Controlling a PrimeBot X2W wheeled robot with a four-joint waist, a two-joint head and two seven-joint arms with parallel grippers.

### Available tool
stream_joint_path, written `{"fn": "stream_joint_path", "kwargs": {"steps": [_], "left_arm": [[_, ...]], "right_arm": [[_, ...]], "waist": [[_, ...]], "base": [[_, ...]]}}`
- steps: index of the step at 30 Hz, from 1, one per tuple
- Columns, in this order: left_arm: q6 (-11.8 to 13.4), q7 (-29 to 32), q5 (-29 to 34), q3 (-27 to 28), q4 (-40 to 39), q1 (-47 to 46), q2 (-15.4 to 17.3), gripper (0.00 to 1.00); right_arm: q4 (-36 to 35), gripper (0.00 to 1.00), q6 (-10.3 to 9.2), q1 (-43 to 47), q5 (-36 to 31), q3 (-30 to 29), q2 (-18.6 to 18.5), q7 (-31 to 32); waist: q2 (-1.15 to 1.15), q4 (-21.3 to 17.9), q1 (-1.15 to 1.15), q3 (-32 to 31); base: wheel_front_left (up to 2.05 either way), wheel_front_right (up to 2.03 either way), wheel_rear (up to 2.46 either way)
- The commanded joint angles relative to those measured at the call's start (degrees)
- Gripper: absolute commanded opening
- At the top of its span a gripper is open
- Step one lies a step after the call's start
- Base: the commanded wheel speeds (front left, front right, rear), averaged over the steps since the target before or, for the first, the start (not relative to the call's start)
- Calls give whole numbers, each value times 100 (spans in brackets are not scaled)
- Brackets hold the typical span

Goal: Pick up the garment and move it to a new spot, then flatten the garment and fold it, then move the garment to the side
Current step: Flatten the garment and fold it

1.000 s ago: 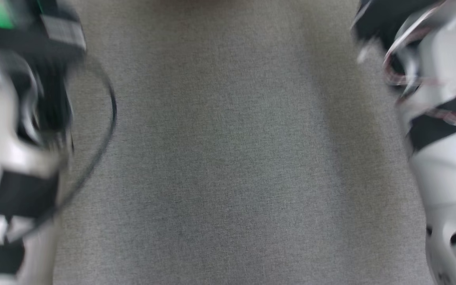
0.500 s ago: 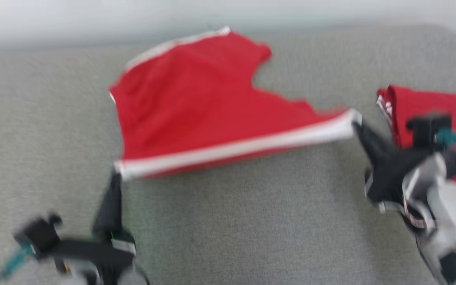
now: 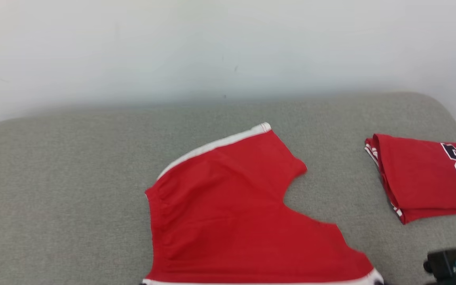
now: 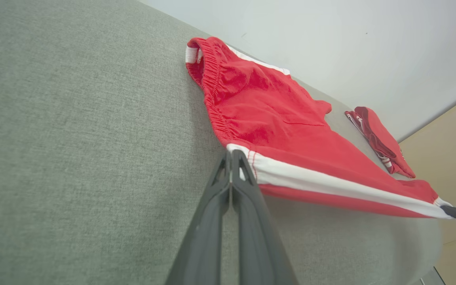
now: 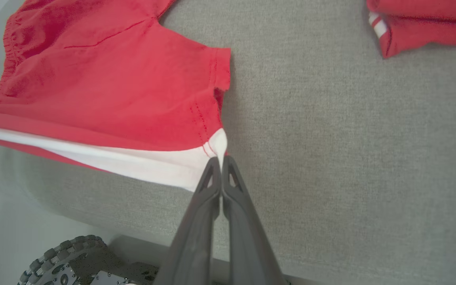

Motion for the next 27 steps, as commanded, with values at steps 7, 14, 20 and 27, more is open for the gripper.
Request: {"fn": "stream_joint_path", "kwargs": {"steps": [7, 14, 20, 27], "left_arm": [[375, 629, 554, -494, -131, 458, 453, 0], [378, 609, 270, -363, -674, 277, 287, 0], [520, 624, 246, -241, -642, -288, 50, 0], [769, 880, 352, -231, -153, -1457, -329, 0]], "right_arm": [[-1017, 0, -18, 1286, -75, -414, 699, 1085], [-1472, 0, -17, 665, -47, -345, 651, 852], [-921, 0, -17, -521, 49, -118, 368, 521], [335, 0, -17, -2283, -170, 267, 136, -198]], "waist": [[1, 217, 3, -207], [1, 293, 3, -130], [1, 396, 3, 116], [1, 704, 3, 630]], "base": [[0, 0, 0], [0, 0, 0], [0, 0, 0], [0, 0, 0]]}}
